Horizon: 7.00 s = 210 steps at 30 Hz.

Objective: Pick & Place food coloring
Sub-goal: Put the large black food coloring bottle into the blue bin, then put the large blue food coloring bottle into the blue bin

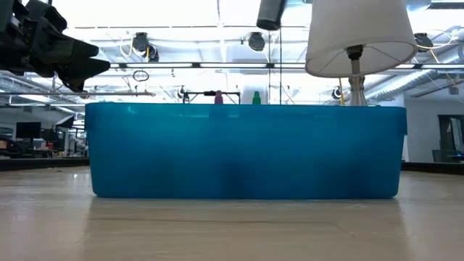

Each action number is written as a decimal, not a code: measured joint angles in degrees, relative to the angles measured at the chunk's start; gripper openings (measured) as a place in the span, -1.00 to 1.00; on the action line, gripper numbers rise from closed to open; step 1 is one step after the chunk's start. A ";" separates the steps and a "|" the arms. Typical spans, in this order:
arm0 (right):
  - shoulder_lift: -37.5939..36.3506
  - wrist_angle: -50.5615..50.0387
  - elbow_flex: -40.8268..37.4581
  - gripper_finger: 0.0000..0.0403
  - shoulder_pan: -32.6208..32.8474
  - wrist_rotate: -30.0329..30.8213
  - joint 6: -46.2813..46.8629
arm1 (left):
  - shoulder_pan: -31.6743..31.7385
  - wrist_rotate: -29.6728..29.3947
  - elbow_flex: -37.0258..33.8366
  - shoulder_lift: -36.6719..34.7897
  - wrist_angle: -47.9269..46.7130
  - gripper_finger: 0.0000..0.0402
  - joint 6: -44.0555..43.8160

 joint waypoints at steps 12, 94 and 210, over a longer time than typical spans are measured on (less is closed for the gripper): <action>0.09 16.60 -15.22 -0.36 4.10 -7.62 3.32 | 0.01 0.00 0.00 0.00 -0.01 0.07 0.00; 14.42 17.88 -18.94 -0.36 -3.80 -15.20 -3.52 | -0.01 -0.02 0.00 0.02 -0.10 0.07 0.00; -82.34 56.89 -90.93 0.10 -15.51 -15.04 -10.97 | 0.00 0.00 0.00 0.01 0.01 0.07 0.00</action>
